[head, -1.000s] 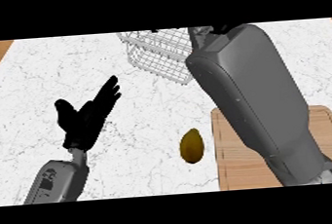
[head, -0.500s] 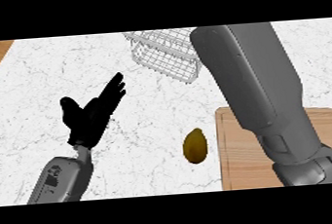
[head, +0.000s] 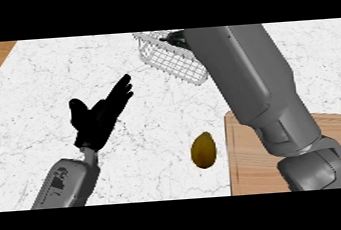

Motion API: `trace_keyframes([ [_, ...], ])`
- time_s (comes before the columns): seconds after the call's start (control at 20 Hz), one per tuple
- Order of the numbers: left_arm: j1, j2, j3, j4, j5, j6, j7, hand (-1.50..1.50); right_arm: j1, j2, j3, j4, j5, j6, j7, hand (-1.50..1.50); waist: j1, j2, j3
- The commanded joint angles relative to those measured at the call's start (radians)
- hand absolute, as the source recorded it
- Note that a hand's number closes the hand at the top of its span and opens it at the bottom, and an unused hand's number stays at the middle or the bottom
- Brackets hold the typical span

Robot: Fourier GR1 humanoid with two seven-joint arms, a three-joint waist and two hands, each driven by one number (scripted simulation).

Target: Pick the eggplant from the cutting board and place it in the tiered basket

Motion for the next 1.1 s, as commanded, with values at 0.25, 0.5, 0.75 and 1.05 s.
trace_keyframes([
  [0.25,0.006,0.004,0.033,0.015,-0.002,0.027,0.01,0.0,-0.134,0.003,-0.049,0.192,0.122,-0.331,0.074,-1.5,-0.053,-0.018,-0.001],
  [0.5,0.082,0.018,0.044,-0.009,0.005,0.019,-0.018,0.0,-0.122,0.003,-0.057,0.215,0.192,-0.447,0.248,-1.5,-0.092,-0.042,-0.001],
  [0.75,0.102,0.02,0.066,-0.04,0.004,0.05,0.022,0.0,-0.06,0.003,0.018,0.086,0.201,-0.308,0.327,-1.5,-0.15,-0.06,0.002],
  [1.05,0.127,0.056,0.111,-0.015,0.032,0.017,-0.003,0.0,0.114,0.003,0.198,-0.176,0.037,-0.128,0.327,-1.5,-0.187,-0.085,0.004],
])
